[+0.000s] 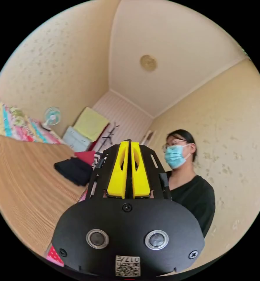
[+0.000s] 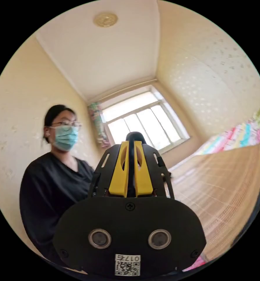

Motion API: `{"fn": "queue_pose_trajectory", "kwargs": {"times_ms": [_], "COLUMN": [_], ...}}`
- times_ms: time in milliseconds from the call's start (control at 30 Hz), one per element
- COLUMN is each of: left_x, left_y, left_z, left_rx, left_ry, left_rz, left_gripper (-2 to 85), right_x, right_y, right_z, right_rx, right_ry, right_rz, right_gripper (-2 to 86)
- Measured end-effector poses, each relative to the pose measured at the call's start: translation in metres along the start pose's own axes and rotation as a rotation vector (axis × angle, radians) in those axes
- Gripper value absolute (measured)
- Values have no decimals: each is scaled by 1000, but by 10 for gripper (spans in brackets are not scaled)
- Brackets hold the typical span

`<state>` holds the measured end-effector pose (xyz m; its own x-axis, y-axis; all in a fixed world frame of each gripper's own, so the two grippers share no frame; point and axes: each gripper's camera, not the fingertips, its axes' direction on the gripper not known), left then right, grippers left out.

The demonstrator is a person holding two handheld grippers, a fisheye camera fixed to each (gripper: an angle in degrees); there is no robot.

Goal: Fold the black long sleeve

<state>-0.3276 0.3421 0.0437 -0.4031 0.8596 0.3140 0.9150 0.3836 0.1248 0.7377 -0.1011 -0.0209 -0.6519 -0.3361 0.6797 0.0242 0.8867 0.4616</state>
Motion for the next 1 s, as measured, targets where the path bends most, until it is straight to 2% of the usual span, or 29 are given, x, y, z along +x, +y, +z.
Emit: {"fn": "queue_pose_trajectory", "kwargs": {"times_ms": [67, 100, 133, 200, 267, 300, 333, 400, 467, 533, 600, 700, 767, 833, 900, 933, 1000], "left_x": [7, 16, 23, 65, 96, 114, 121, 135, 136, 146, 170, 176, 157, 118, 31, 3, -129], "left_y": [8, 13, 15, 21, 17, 9, 4, -20, -36, -46, -58, -98, -141, -193, -264, -280, -322], "left_z": [-1, 6, 11, 27, 36, 43, 46, 58, 70, 86, 103, 106, 108, 119, 142, 148, 161], "left_rx": [-3, 6, 17, 102, 147, 142, 134, 99, 72, 65, 98, 126, 98, 27, -104, -140, -237], "left_ry": [-110, -120, -98, 92, 182, 173, 126, -275, -467, -369, -302, -378, -392, -495, -730, -776, -832], "left_rz": [14, 29, 54, 244, 360, 396, 393, 281, 230, 292, 392, 386, 347, 266, 139, 103, -76], "left_gripper": [-9, -9, -9, -8, -8, -8, -8, -8, -8, -9, -9, -9, -8, -8, -4, -3, 11], "right_x": [-17, -30, -36, -65, -81, -89, -92, -93, -78, -66, -56, -30, 1, 41, 112, 134, 234], "right_y": [-6, -10, -12, -12, -13, -15, -16, -20, -22, -15, -4, -5, -18, -33, -60, -66, -81], "right_z": [0, 2, 3, 9, 15, 22, 27, 55, 78, 87, 89, 91, 106, 129, 177, 191, 246], "right_rx": [22, 48, 59, 138, 164, 151, 134, 28, -56, -35, 92, 209, 191, 165, 27, -21, -177], "right_ry": [157, 124, 95, -76, -162, -130, -87, 223, 424, 303, 110, 208, 282, 372, 605, 670, 958], "right_rz": [-50, -107, -132, -291, -380, -404, -409, -373, -284, -287, -325, -267, -206, -144, -84, -76, -36], "right_gripper": [29, 29, 28, 28, 27, 27, 26, 24, 21, 17, 12, 8, 6, 6, 6, 6, 8]}}
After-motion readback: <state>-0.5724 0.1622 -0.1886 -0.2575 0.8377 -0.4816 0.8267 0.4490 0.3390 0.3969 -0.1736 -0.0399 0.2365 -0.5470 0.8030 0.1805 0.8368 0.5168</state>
